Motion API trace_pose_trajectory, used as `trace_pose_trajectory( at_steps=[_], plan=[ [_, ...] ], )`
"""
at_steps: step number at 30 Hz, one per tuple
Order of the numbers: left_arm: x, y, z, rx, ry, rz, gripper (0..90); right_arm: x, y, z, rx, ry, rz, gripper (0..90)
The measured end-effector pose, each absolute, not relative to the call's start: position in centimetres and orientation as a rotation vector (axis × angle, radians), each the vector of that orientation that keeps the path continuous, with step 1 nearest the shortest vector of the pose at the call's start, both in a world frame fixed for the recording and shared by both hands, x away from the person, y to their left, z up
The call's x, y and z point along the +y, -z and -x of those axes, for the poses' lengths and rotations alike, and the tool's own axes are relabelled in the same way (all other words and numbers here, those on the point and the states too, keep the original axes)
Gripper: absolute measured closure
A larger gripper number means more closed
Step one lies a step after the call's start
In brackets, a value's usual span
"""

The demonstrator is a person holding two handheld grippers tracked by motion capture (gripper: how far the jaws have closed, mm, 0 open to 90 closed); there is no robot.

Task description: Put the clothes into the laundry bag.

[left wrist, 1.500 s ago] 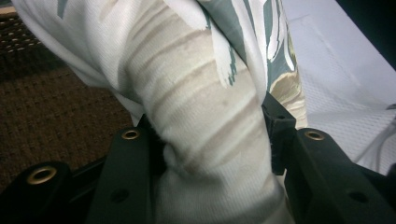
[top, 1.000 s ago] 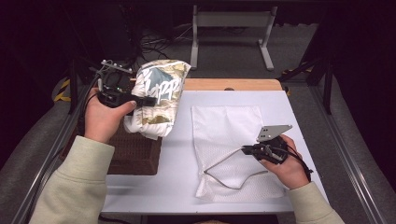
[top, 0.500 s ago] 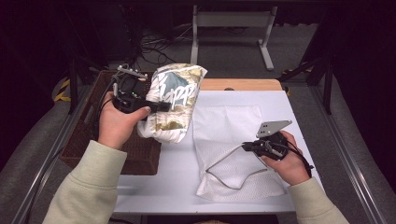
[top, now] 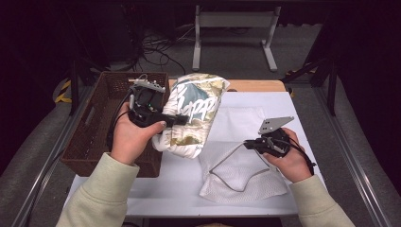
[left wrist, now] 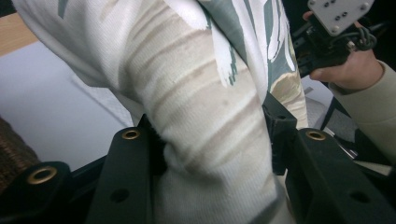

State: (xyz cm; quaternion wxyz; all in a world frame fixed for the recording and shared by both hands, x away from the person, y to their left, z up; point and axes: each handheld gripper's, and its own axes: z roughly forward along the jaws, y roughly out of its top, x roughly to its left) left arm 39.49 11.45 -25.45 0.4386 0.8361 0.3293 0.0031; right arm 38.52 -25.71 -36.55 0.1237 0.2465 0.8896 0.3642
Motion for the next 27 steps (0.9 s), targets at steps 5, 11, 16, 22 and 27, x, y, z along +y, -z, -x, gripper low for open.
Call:
trace_pose_trajectory(
  at_steps=[5,11,16,22,27],
  plan=[
    [11.0,25.8,-38.9,0.795,0.009,-2.065,57.0,-25.8,36.1,-38.6,2.592,-1.061,-0.719,88.7],
    [11.1,26.4,-38.3,0.782,0.029,-2.047,57.0,-25.7,35.3,-39.3,2.606,-1.056,-0.712,88.8],
    [11.2,26.8,-38.0,0.784,0.031,-2.053,57.0,-25.8,34.8,-40.1,2.614,-1.054,-0.725,88.8],
    [11.4,27.3,-37.7,0.776,0.036,-2.041,57.0,-25.7,34.1,-40.9,2.616,-1.05,-0.727,88.8],
    [11.4,27.7,-37.5,0.772,0.04,-2.044,57.0,-25.7,33.9,-41.2,2.621,-1.048,-0.738,88.8]
  ],
)
